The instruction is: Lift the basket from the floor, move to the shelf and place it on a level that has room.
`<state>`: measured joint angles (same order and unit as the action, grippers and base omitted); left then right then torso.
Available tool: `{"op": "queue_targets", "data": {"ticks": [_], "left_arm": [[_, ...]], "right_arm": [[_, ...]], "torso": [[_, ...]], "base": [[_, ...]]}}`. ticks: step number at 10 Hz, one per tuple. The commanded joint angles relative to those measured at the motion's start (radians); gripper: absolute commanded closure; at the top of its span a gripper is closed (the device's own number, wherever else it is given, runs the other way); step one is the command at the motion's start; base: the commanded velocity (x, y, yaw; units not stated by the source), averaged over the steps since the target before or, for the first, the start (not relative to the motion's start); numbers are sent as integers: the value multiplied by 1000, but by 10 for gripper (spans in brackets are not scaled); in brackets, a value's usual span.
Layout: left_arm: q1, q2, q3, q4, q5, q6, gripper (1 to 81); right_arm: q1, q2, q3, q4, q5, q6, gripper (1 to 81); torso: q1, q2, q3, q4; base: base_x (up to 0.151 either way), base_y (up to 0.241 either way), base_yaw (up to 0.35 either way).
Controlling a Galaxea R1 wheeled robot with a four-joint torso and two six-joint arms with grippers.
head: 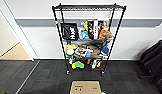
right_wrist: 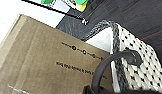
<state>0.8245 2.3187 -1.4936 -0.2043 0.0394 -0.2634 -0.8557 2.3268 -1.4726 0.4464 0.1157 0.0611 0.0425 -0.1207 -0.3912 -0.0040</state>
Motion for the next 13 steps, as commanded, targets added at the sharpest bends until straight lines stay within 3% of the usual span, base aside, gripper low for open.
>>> {"op": "queue_targets", "data": {"ticks": [1, 6, 8, 13], "left_arm": [[-74, -21, 64, -21, 14, -7, 811], [-43, -53, 98, -21, 16, 10, 811], [-24, -71, 130, -18, 1, 29, 811], [11, -80, 144, -4, -7, 30, 811]], "right_arm": [[85, -8, 78, 0, -41, -7, 811], [36, -22, 123, 0, -28, -12, 811], [8, -51, 153, -20, 32, -12, 811], [-46, -68, 180, -46, 53, -13, 811]], "torso": [[0, 0, 33, 0], [-1, 0, 132, 0], [-1, 0, 165, 0], [-5, -2, 161, 0]], "base": [[0, 0, 0], [0, 0, 0], [0, 0, 0], [0, 0, 0]]}}
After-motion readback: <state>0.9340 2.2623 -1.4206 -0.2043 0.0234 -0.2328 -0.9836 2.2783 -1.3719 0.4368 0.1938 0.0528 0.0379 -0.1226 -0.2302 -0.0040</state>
